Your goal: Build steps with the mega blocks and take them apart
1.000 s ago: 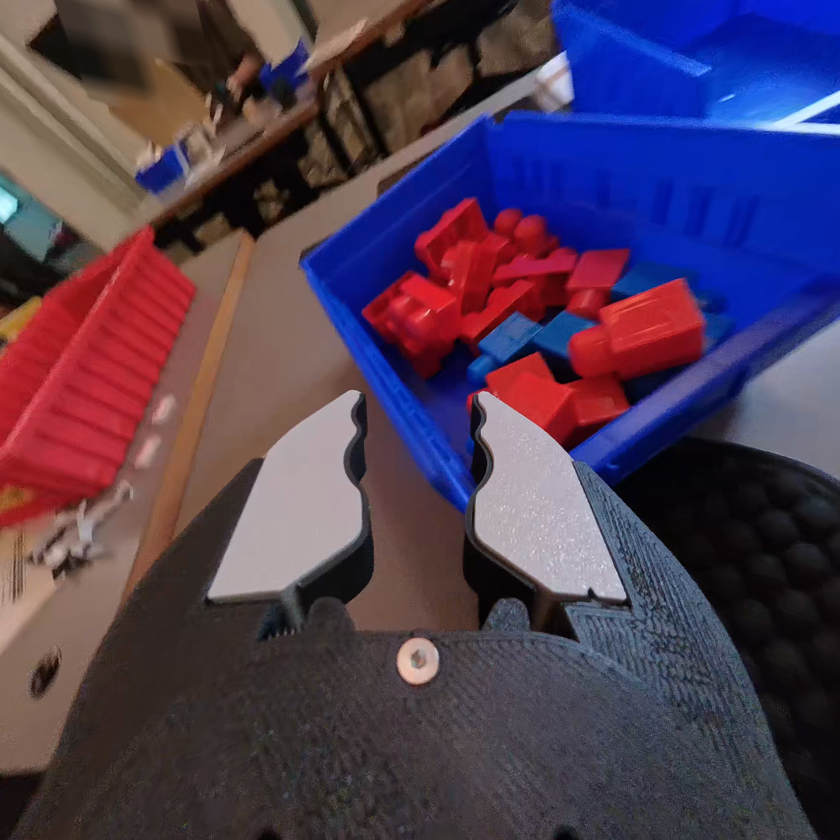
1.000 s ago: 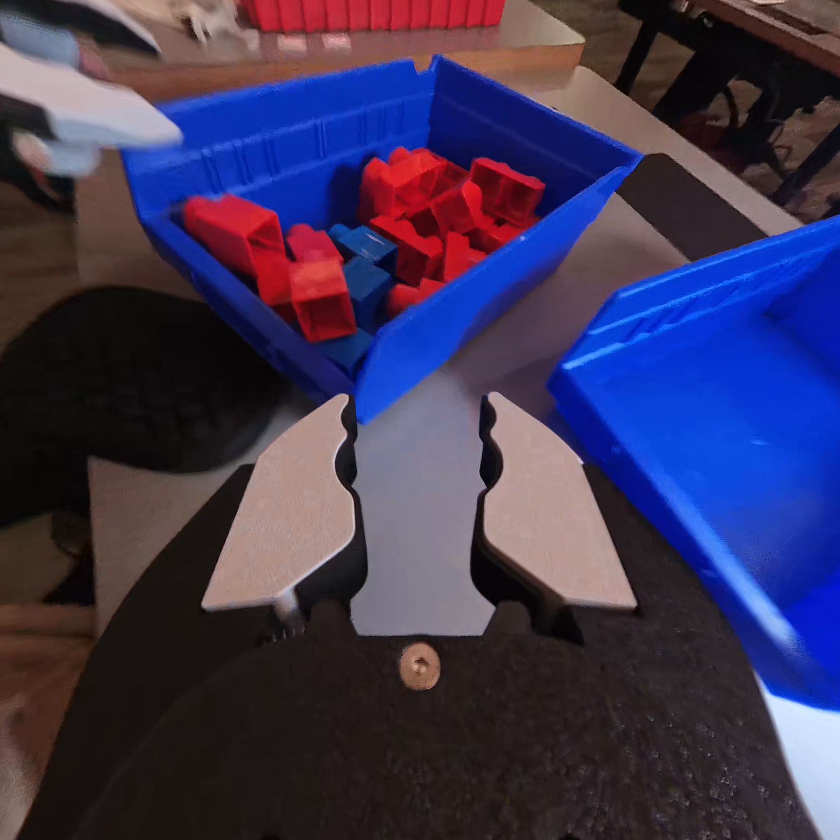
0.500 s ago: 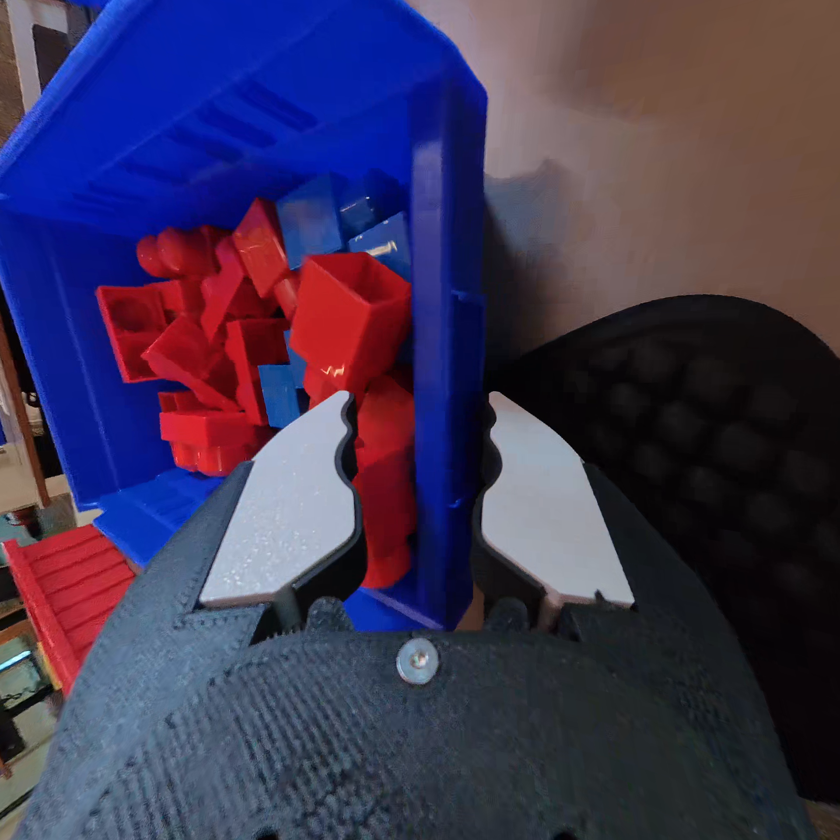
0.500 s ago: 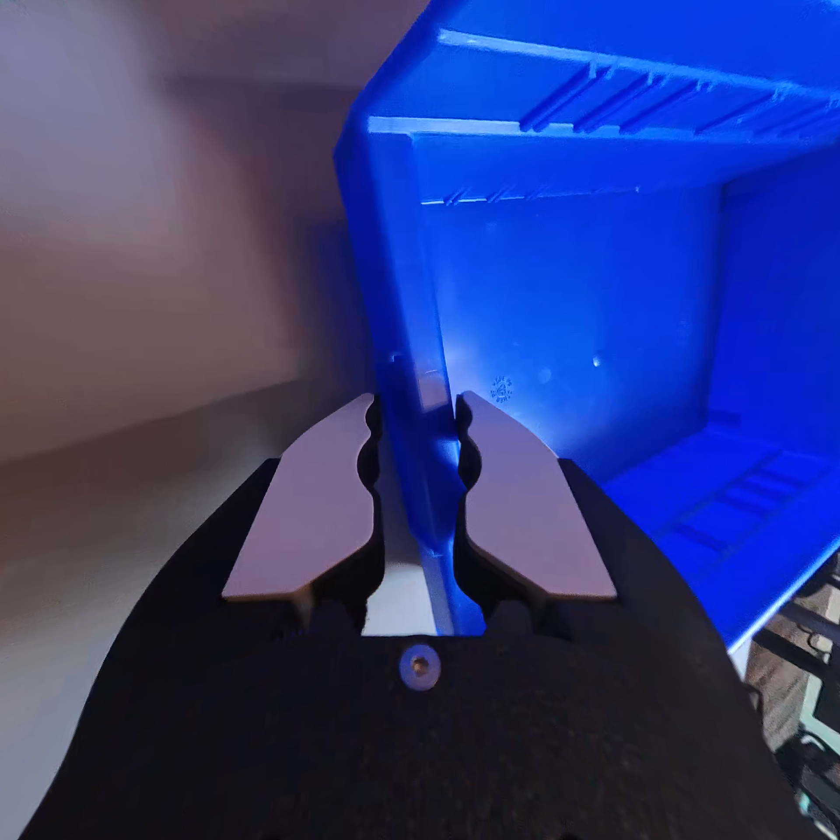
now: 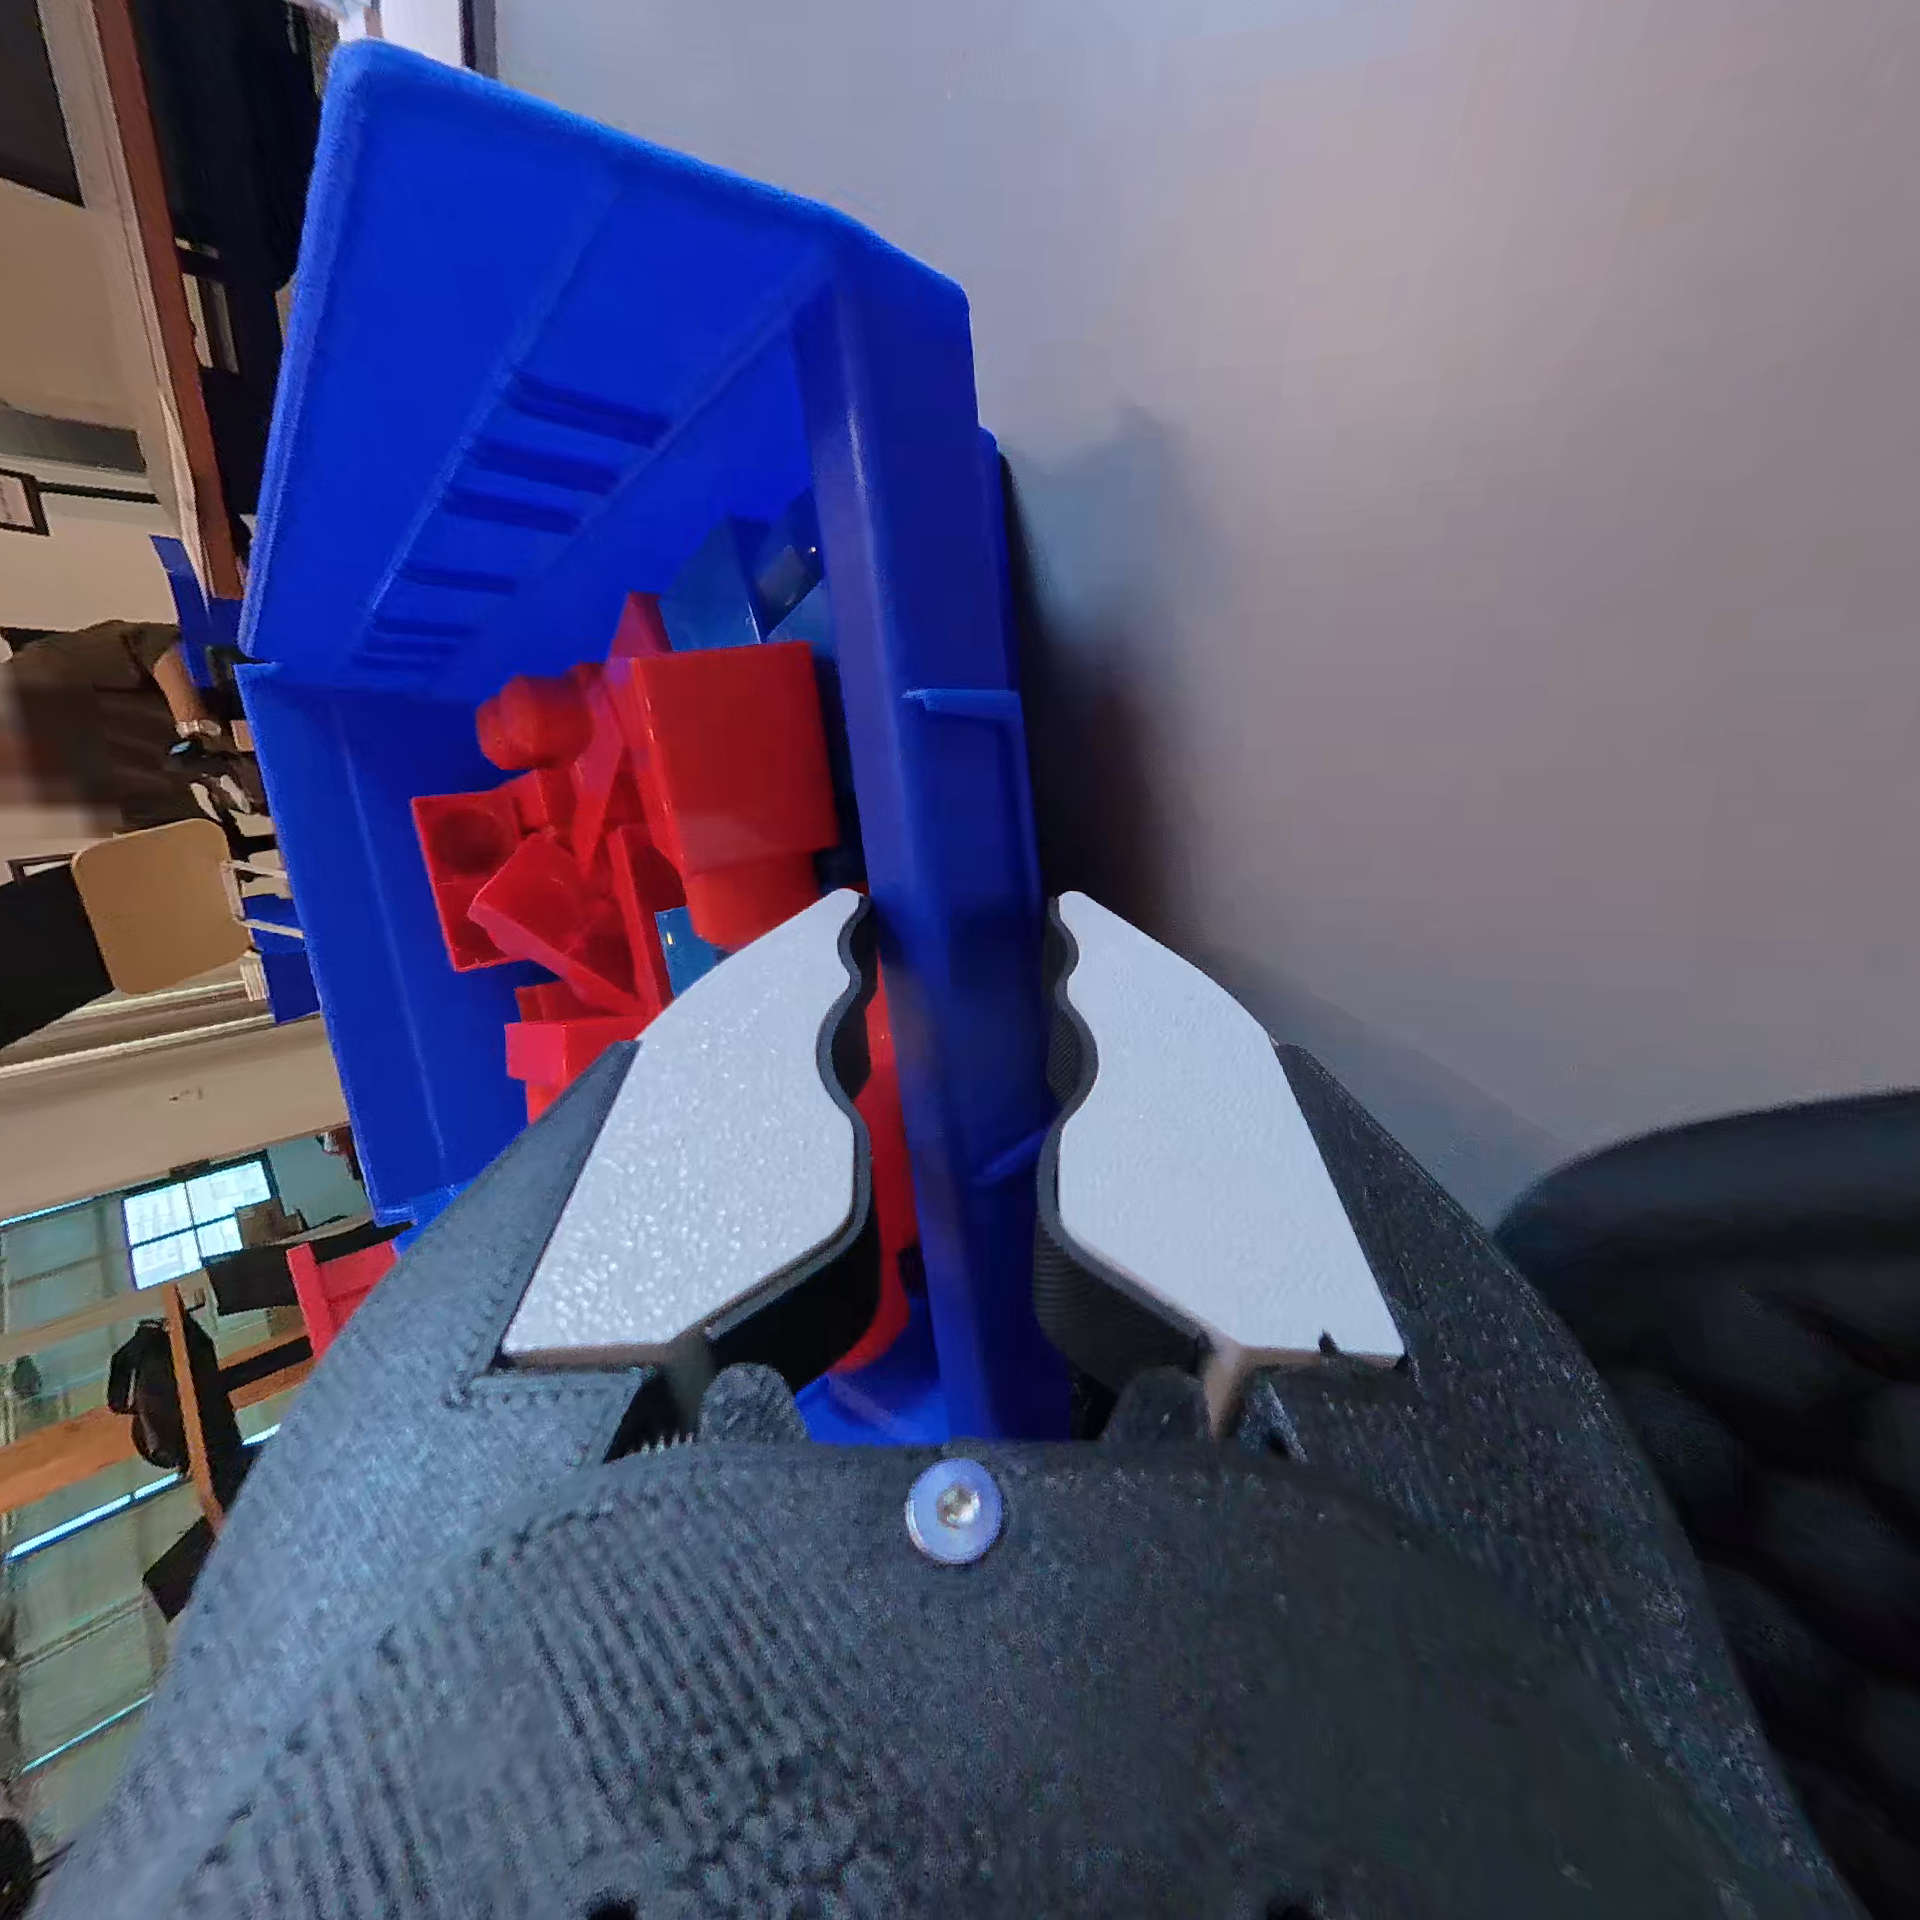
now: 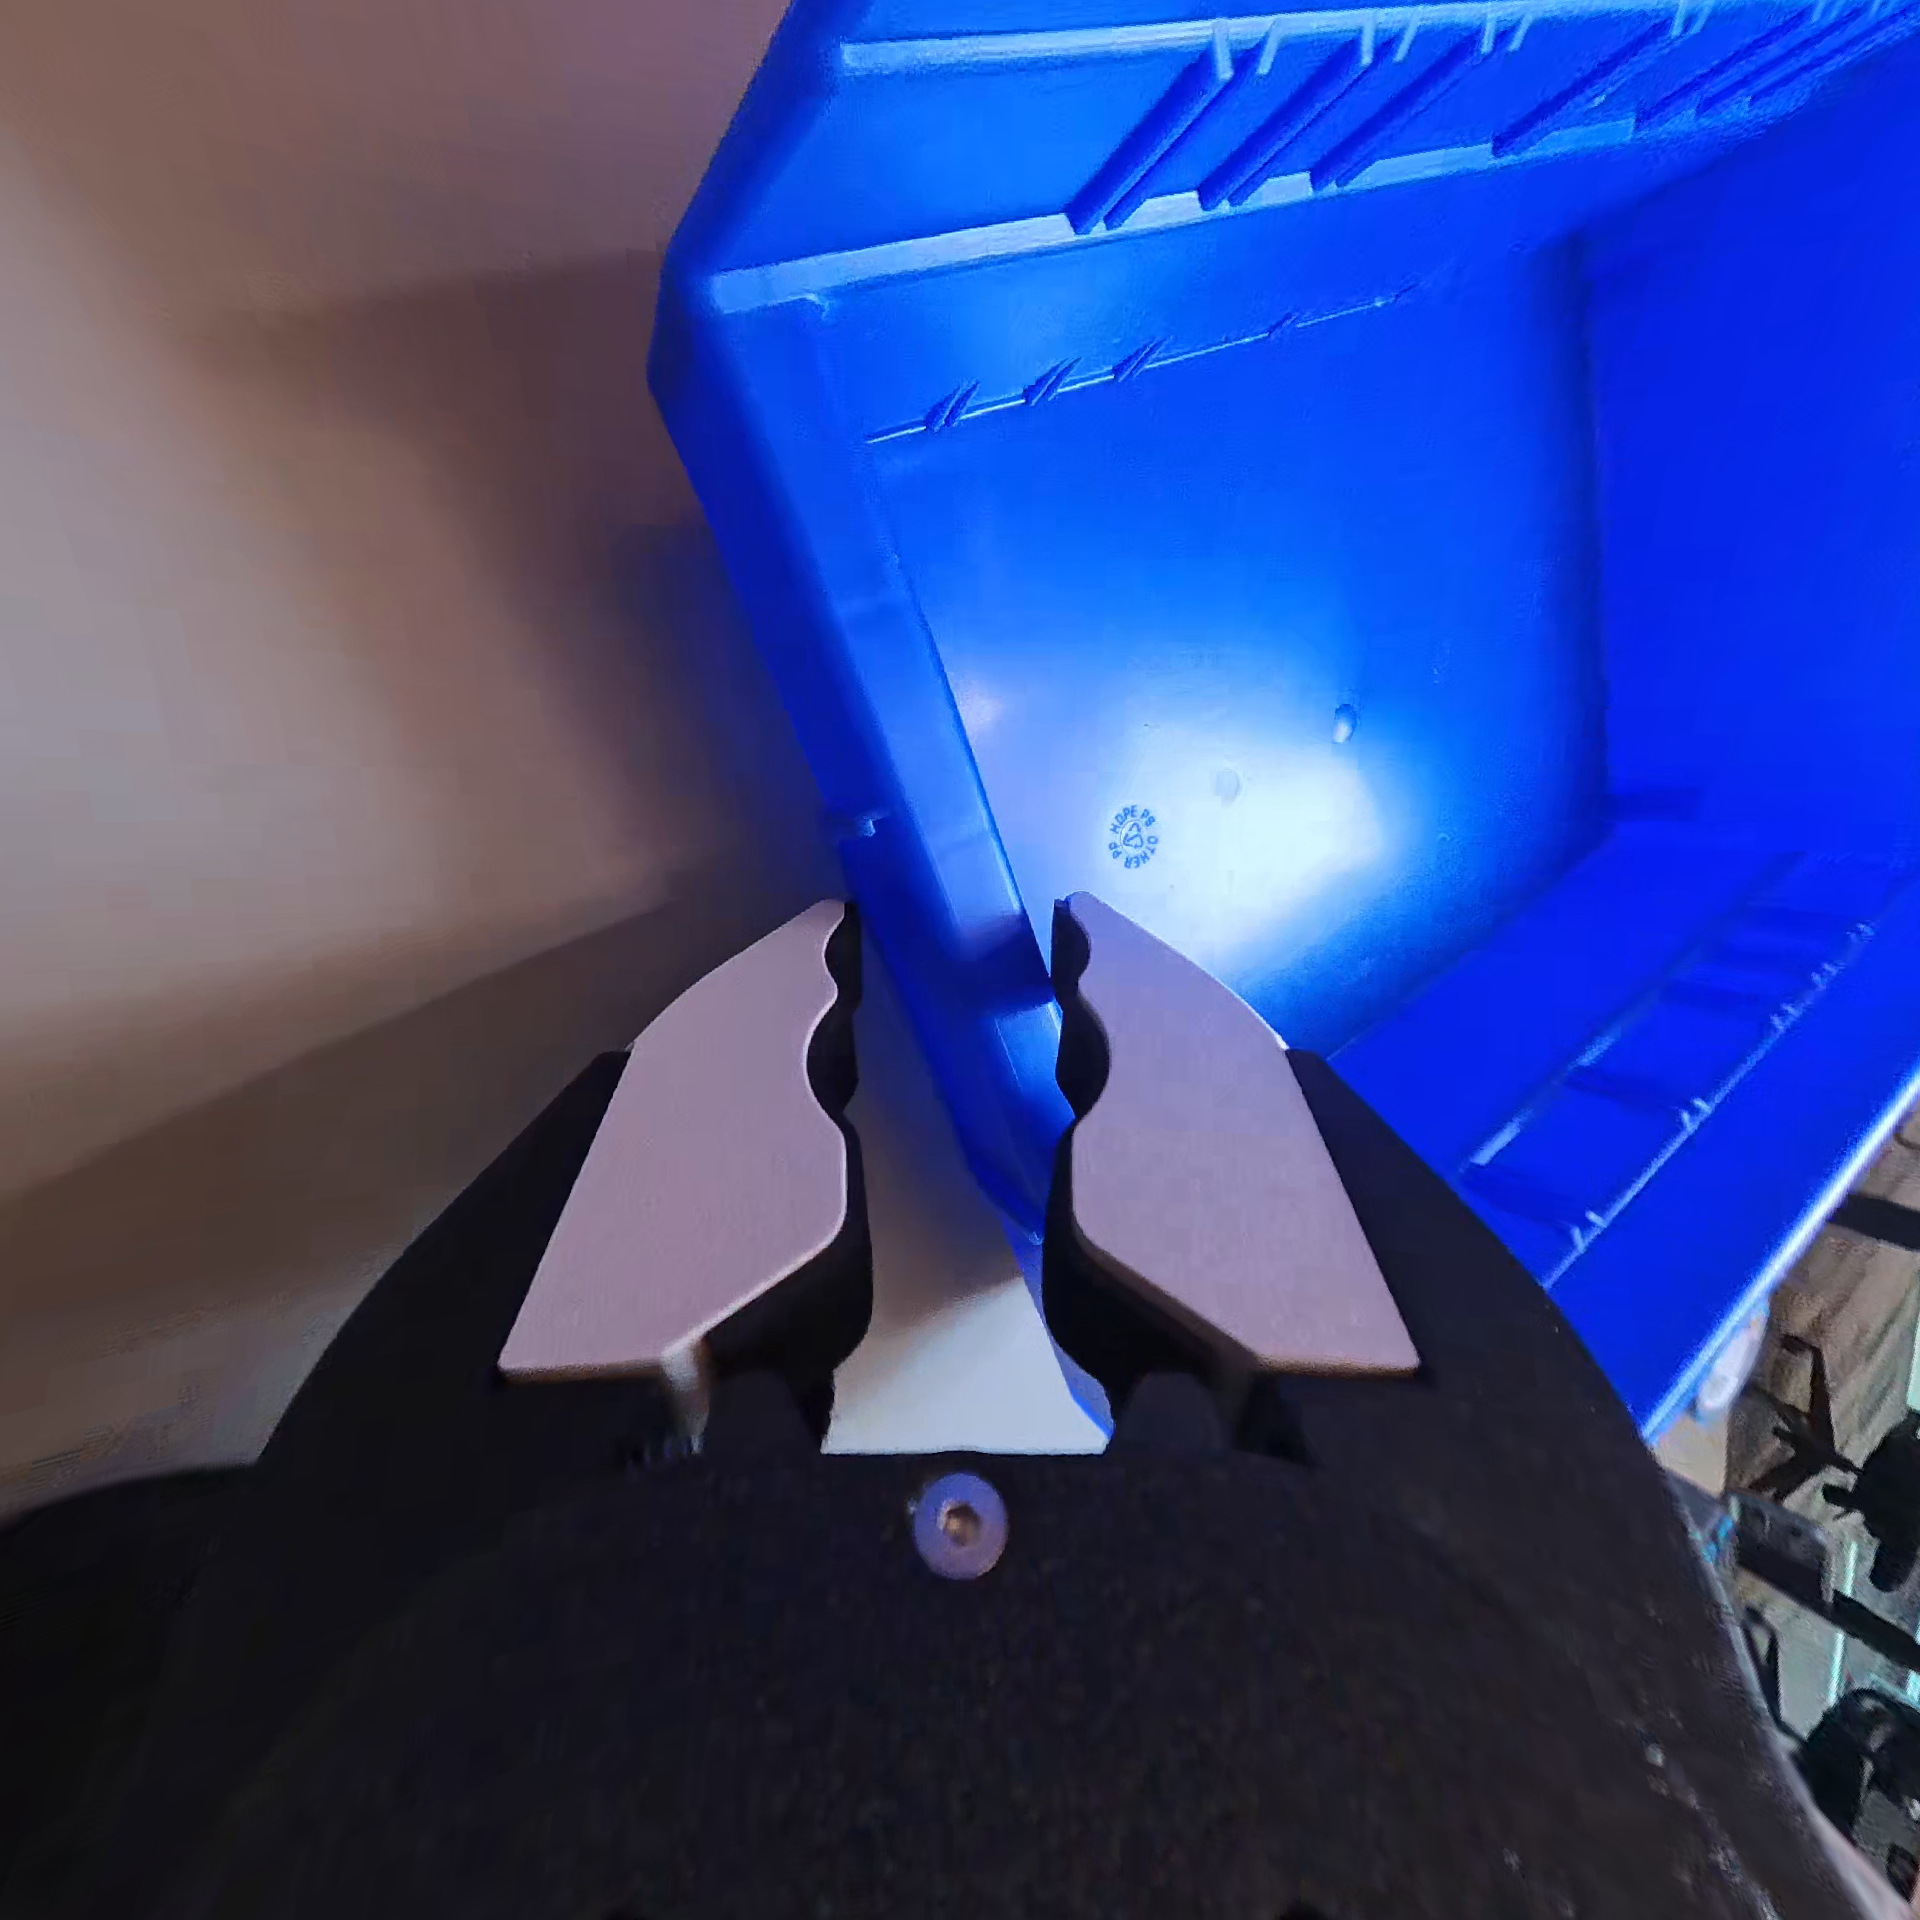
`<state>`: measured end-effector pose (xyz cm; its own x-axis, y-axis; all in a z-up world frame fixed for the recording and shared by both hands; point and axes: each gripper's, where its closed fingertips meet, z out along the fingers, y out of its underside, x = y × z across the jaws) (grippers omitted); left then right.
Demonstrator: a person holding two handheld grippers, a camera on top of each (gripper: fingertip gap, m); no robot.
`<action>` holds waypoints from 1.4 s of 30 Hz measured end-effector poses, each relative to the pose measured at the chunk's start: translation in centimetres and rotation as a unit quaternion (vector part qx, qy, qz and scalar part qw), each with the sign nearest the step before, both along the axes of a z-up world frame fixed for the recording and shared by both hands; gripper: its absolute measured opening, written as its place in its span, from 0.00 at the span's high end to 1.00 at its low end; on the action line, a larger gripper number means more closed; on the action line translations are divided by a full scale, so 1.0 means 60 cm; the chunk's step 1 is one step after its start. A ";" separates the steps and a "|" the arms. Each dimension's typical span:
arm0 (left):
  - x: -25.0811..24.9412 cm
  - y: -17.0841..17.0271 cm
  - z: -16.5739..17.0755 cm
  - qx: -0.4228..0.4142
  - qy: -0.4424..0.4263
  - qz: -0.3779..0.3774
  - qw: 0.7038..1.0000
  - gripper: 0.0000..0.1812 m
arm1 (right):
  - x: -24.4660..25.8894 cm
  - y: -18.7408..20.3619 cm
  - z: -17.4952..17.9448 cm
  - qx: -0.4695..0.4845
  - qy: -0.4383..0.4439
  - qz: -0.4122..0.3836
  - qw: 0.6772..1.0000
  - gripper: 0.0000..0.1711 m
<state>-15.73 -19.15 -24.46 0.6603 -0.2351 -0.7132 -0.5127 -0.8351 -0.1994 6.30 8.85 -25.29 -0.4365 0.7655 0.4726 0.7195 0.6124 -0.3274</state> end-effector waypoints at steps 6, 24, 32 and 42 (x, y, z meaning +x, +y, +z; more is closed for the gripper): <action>-0.066 0.031 0.000 0.004 -0.002 0.019 1.000 0.83 | 0.028 0.094 0.001 0.009 0.009 -0.078 0.997 0.79; -0.151 0.047 -0.003 0.067 -0.053 0.087 0.993 0.83 | -0.027 0.269 0.015 0.065 0.165 -0.194 0.965 0.74; -0.156 0.046 -0.002 0.123 -0.063 0.113 0.984 0.82 | -0.047 0.278 0.025 0.070 0.221 -0.202 0.952 0.72; -0.147 0.053 0.102 0.320 -0.179 0.115 0.923 0.74 | -0.064 0.146 0.129 -0.220 0.388 -0.151 0.882 0.74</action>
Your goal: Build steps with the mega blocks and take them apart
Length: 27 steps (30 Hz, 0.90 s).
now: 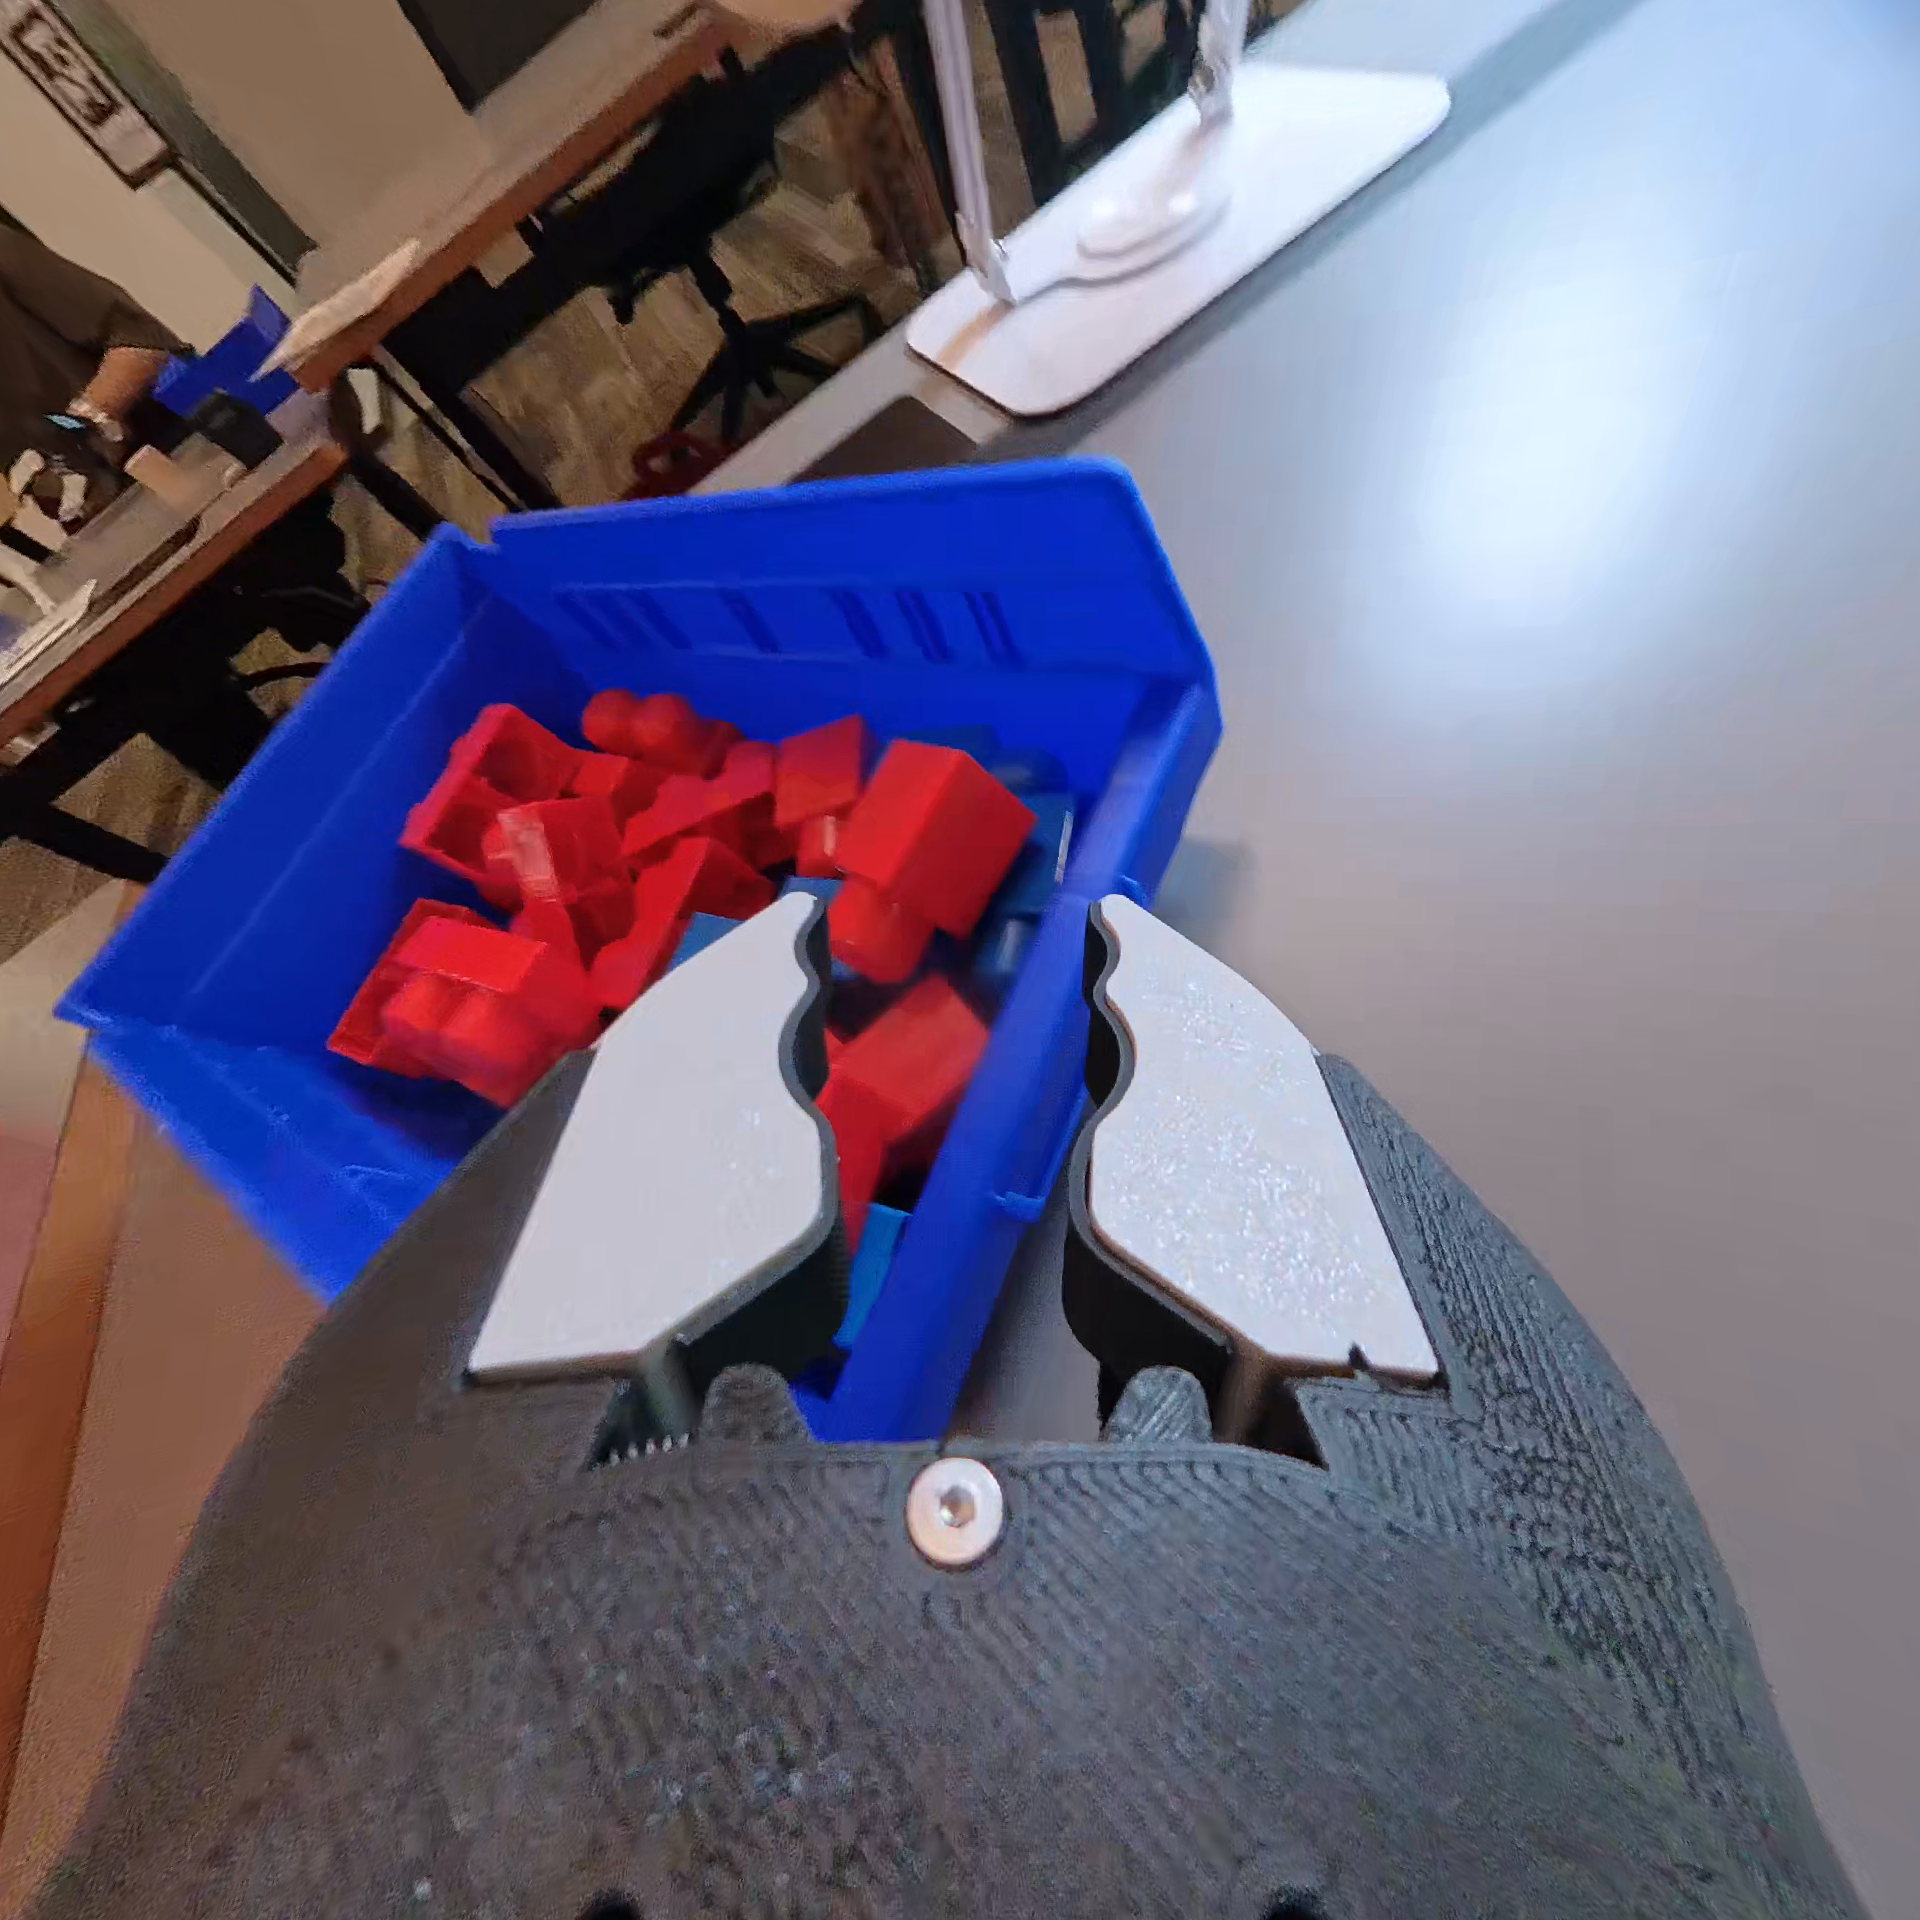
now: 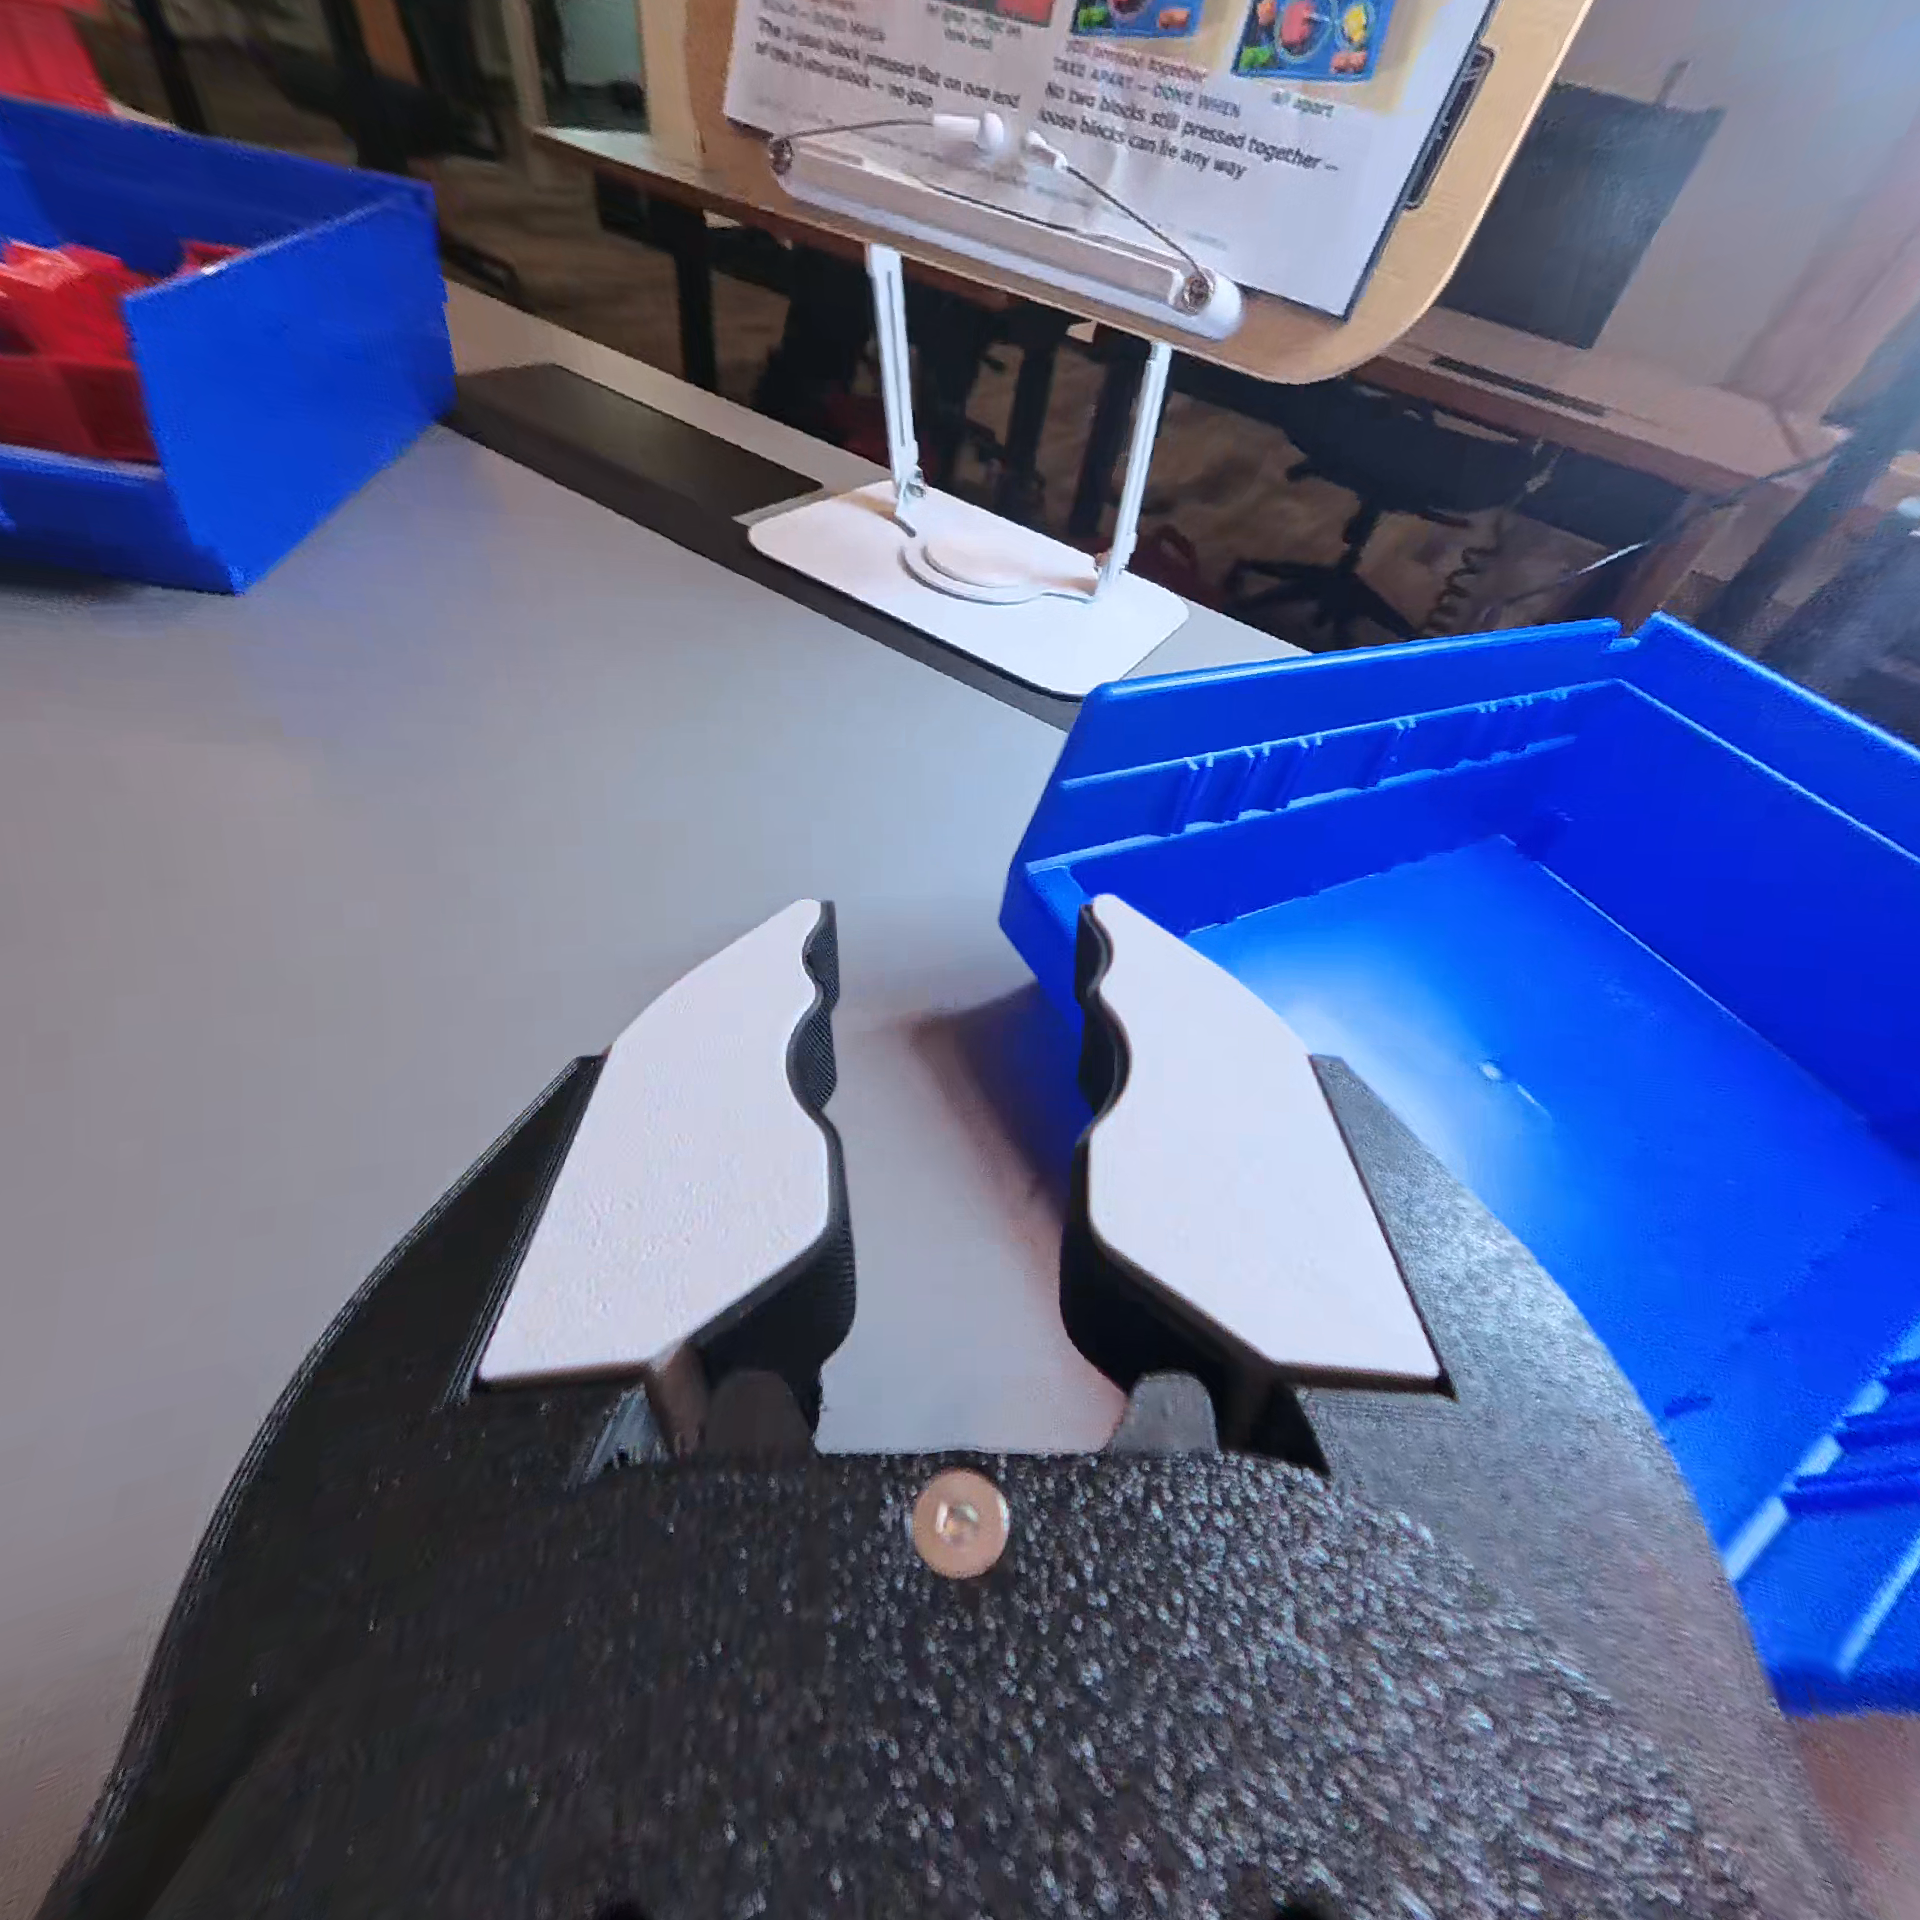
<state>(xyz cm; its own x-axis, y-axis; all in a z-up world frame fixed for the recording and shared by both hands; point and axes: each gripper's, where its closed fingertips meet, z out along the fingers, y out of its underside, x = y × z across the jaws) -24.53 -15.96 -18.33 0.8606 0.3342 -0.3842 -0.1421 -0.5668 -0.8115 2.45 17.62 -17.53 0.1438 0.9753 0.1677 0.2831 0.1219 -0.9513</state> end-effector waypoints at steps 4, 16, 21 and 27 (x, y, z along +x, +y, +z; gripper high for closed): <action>-0.042 -0.024 0.053 0.023 0.009 0.047 0.999 0.73 | -0.006 -0.014 0.000 0.004 0.010 0.015 1.000 0.74; -0.165 -0.052 0.064 -0.126 -0.122 0.050 0.983 0.75 | 0.010 -0.009 0.002 -0.088 0.032 0.014 0.996 0.78; -0.139 -0.058 -0.006 -0.231 -0.244 -0.021 0.941 0.73 | 0.005 -0.019 -0.012 -0.103 0.018 0.023 0.994 0.79; -0.076 -0.077 -0.068 -0.395 -0.250 -0.113 0.877 0.67 | 0.006 -0.019 -0.021 -0.094 0.005 0.023 0.995 0.81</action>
